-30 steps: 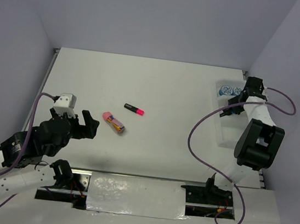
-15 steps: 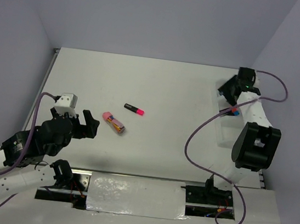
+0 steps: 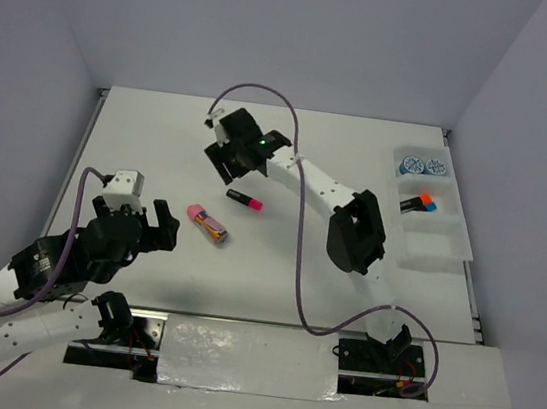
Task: Sort the stationery into containers
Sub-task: Pick up the pen from the center of the board.
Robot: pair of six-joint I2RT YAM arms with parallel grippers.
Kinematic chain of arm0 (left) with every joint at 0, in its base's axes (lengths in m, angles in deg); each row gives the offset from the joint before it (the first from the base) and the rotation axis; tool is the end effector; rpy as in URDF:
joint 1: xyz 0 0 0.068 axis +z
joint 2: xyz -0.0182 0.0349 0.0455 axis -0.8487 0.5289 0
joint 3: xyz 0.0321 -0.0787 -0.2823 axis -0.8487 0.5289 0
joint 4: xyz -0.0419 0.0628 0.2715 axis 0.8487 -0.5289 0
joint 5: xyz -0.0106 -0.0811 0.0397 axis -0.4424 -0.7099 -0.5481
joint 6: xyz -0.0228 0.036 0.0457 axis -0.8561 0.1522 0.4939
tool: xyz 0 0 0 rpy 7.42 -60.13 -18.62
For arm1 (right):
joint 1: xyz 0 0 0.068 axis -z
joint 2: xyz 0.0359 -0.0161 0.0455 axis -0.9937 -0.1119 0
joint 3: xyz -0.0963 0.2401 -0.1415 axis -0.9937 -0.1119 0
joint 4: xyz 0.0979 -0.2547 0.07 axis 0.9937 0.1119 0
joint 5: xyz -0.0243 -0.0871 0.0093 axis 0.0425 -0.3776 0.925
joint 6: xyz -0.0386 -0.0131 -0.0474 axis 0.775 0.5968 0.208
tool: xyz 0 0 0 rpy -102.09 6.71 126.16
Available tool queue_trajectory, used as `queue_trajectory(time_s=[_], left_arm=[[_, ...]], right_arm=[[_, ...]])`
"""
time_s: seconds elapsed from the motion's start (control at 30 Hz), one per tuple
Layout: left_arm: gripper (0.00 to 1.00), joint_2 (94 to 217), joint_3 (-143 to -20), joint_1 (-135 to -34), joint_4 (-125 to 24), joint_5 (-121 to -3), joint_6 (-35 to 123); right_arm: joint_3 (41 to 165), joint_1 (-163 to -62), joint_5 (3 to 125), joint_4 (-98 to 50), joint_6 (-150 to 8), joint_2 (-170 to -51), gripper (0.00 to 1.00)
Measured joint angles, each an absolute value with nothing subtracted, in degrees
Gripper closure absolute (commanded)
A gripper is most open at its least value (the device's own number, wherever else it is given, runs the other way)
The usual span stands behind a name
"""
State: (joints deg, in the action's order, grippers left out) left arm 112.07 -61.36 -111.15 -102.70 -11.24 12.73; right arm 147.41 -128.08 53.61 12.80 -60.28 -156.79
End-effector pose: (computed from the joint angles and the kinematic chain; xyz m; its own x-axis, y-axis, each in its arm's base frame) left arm 0.0864 -0.0616 0.3587 -0.3831 -0.3174 -0.8675 -0.0284 0.9427 -0.3324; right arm 0.3956 0.3850 0.2826 -0.4534 -0.5405 -0.7088 -0.7038 0.7050 -0.0874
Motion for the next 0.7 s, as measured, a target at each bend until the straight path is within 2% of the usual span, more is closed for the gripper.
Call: queue_trajectory(time_s=[0.17, 0.7], left_arm=[[0.01, 112.0, -61.4, -111.1, -102.6, -11.3, 12.8], [0.01, 112.1, -61.4, -111.1, -102.6, -11.6, 12.9]], right_arm=[[148.3, -128.0, 55.1, 19.1, -55.9, -163.2, 0.33], [143.9, -127.7, 58.8, 22.2, -50.7, -163.3, 0.38]])
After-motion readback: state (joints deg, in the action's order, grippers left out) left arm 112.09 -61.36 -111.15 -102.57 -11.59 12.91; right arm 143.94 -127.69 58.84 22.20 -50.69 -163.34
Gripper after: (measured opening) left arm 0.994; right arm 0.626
